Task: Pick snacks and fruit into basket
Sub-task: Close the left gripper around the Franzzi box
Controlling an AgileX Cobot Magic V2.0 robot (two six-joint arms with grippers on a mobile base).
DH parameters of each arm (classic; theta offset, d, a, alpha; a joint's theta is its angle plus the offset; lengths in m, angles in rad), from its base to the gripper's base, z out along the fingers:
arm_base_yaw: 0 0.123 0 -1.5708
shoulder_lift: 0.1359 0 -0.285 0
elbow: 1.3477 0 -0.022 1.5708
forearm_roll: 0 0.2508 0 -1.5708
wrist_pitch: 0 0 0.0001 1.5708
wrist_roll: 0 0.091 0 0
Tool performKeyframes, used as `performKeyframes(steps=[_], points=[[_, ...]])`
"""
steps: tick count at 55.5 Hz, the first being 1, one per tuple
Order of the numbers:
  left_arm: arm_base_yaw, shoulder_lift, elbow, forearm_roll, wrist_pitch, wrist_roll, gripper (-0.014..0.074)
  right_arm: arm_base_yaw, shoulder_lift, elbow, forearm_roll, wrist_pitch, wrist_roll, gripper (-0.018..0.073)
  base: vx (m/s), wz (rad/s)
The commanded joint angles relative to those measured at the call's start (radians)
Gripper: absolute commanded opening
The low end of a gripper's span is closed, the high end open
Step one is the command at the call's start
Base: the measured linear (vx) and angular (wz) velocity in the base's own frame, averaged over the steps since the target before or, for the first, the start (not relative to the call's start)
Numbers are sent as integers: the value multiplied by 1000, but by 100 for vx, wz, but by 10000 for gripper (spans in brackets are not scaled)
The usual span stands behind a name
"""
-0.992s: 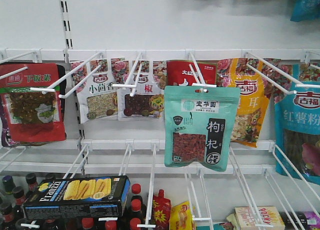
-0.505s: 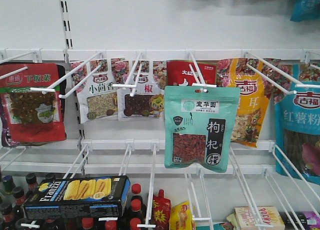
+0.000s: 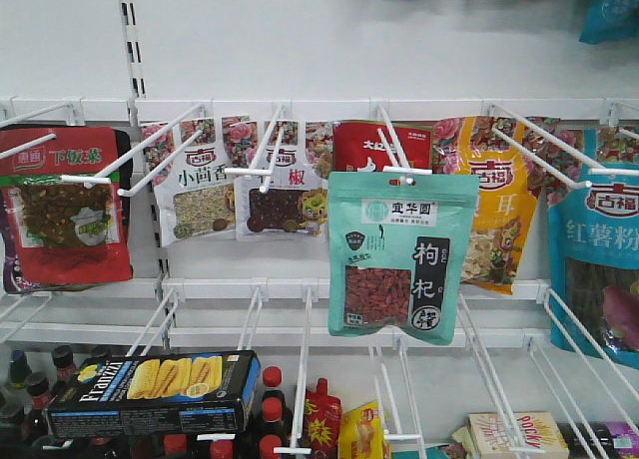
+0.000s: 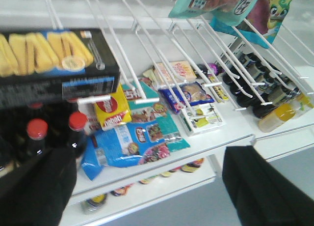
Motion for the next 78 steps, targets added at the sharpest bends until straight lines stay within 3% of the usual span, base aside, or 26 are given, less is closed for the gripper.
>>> performKeyframes(steps=[1,13,18,26,34,41,48,57,66,78], points=[[-30,8,50,-27,-201,-180,708,-7,0,-36,-6,-84,-13,328,0,0],[-69,25,236,122,-607,-850,698,-7,0,-36,-6,-84,-13,249,0,0],[-67,67,282,120,-722,-989,692,-7,0,-36,-6,-84,-13,223,0,0],[-67,156,312,-9,-869,-1005,685,-7,0,-36,-6,-84,-13,209,0,0],[-67,245,314,-166,-1041,-960,678,-7,0,-36,-6,-84,-13,210,0,0],[-67,306,314,-270,-1124,-944,673,-7,0,-36,-6,-84,-13,210,0,0],[-67,370,312,-308,-1222,-944,668,-7,0,-36,-6,-84,-13,210,0,0],[-67,456,311,-345,-1259,-944,656,-7,0,-36,-6,-84,-13,210,0,0],[-67,517,310,-344,-1344,-944,650,-7,0,-36,-6,-84,-13,210,0,0],[-67,562,265,-342,-1357,-943,640,-7,0,-36,-6,-83,-13,209,0,0]])
